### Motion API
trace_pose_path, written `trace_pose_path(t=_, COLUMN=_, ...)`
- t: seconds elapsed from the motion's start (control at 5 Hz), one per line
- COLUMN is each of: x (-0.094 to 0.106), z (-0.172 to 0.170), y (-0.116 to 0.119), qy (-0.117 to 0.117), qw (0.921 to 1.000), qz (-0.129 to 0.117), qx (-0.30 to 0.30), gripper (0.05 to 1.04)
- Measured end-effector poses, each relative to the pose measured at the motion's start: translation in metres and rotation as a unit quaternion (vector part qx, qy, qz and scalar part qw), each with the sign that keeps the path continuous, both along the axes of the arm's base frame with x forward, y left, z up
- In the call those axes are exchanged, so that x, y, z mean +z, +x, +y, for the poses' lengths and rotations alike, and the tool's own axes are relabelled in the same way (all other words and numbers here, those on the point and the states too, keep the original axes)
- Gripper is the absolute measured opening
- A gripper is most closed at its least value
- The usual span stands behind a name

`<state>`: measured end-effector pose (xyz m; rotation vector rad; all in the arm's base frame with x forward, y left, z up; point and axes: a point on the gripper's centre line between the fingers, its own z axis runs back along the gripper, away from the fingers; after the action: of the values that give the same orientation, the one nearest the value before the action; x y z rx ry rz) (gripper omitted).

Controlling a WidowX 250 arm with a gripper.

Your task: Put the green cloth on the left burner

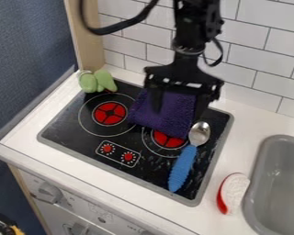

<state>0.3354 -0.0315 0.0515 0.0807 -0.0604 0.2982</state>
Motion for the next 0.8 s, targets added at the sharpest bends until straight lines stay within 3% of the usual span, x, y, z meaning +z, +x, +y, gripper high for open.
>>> trace_pose_path(t=0.4, x=-0.018, z=0.015, y=0.045, qy=0.018, qw=0.9991, qz=0.002, qx=0.039, gripper=1.001)
trace_pose_path(t=0.6, x=-0.027, z=0.027, y=0.057, qy=0.014, qw=0.9985, qz=0.003, qx=0.053, gripper=1.001)
trace_pose_path(t=0.8, x=-0.033, z=0.043, y=0.055, qy=-0.013, qw=0.9964, qz=0.004, qx=0.084, gripper=1.001)
